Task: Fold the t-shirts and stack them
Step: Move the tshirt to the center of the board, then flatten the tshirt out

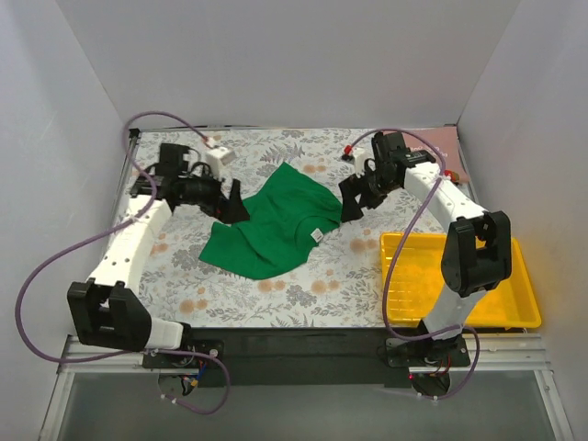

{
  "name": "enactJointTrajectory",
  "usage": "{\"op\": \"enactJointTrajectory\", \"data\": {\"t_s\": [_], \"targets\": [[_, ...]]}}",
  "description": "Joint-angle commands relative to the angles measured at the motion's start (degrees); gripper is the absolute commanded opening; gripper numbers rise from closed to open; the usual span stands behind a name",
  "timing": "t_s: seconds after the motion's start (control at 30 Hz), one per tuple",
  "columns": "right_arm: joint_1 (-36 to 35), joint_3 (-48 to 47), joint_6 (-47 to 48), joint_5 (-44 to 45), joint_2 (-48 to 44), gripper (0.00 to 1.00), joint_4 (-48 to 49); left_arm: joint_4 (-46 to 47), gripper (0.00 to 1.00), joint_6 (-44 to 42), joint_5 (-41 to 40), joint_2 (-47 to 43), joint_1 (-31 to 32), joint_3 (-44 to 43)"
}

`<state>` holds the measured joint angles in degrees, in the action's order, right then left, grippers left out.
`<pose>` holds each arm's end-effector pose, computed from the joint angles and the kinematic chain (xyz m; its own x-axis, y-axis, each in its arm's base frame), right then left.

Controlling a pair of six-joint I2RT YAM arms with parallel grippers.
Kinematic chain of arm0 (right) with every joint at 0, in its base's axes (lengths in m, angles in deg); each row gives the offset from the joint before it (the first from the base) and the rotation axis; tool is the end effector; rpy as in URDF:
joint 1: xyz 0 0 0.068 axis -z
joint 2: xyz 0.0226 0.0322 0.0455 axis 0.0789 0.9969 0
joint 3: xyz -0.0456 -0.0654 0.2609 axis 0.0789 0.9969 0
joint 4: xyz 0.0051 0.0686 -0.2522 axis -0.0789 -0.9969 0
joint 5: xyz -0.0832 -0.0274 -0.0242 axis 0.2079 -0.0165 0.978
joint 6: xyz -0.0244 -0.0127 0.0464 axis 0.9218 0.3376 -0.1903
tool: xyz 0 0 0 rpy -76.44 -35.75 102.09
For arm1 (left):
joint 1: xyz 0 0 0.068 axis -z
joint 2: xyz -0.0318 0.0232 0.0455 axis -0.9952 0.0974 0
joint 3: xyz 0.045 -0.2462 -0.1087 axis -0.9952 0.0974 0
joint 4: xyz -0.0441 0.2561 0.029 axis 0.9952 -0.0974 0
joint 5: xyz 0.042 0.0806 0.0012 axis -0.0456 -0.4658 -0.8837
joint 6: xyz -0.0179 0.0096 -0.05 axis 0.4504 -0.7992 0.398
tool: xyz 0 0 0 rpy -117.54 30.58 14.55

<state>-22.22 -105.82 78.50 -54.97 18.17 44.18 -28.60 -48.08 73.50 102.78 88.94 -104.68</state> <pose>0.3441 0.1289 0.2726 -0.6043 -0.5017 -0.6190 -0.7563 0.6056 0.2474 0.2722 -0.0453 0.3276 -0.9225 -0.2290 -0.3107 0.0776 0.6785 -0.7305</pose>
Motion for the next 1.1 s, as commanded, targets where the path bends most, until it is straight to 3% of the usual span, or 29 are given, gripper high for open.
{"op": "enactJointTrajectory", "data": {"t_s": [0.0,0.03,0.1,0.2,0.27,0.6,0.73,0.83,0.93,0.97,1.07], "targets": [[2.7,2.1,-1.1,-0.2,0.2,0.96,1.3,4.9,0.84,-8.3,-13.7,-0.7,15.8,2.6],[4.5,1.9,-1.8,-0.7,0.9,0.94,1.8,6.3,0.8,-8.6,-15.5,2.1,18.7,2.1],[8.1,-0.8,-4.5,-3.4,3.4,0.91,1.8,7.3,0.62,-8.5,-22.3,8.3,28.1,0.0],[11.3,-2.7,-4.8,-4.8,3.7,0.89,1.5,5.6,0.41,-11.0,-27.9,18.0,37.5,-1.5],[12.6,-2.3,-4.3,-5.1,2.8,0.89,1.5,4.8,0.35,-11.9,-32.9,22.2,41.5,0.7],[13.8,2.8,-4.1,-7.3,1.1,0.89,1.8,8.5,0.35,-6.7,-41.1,31.0,44.0,0.6],[13.7,2.1,-4.1,-7.0,1.1,0.89,1.7,9.6,0.23,-6.6,-43.6,32.4,44.3,0.6],[13.8,2.3,-3.6,-6.8,0.9,0.89,1.6,8.0,0.2,-6.8,-41.5,31.4,44.9,-1.0],[13.8,2.8,-3.4,-6.3,0.6,0.89,1.7,7.3,0.24,-7.0,-38.9,28.0,45.0,-2.5],[13.7,2.9,-3.3,-6.4,0.7,0.88,1.7,7.2,0.33,-7.0,-39.8,27.7,45.0,-2.7],[13.7,2.7,-3.5,-6.7,1.3,0.89,1.5,6.8,0.48,-7.5,-41.1,28.4,45.0,-2.9]]}}
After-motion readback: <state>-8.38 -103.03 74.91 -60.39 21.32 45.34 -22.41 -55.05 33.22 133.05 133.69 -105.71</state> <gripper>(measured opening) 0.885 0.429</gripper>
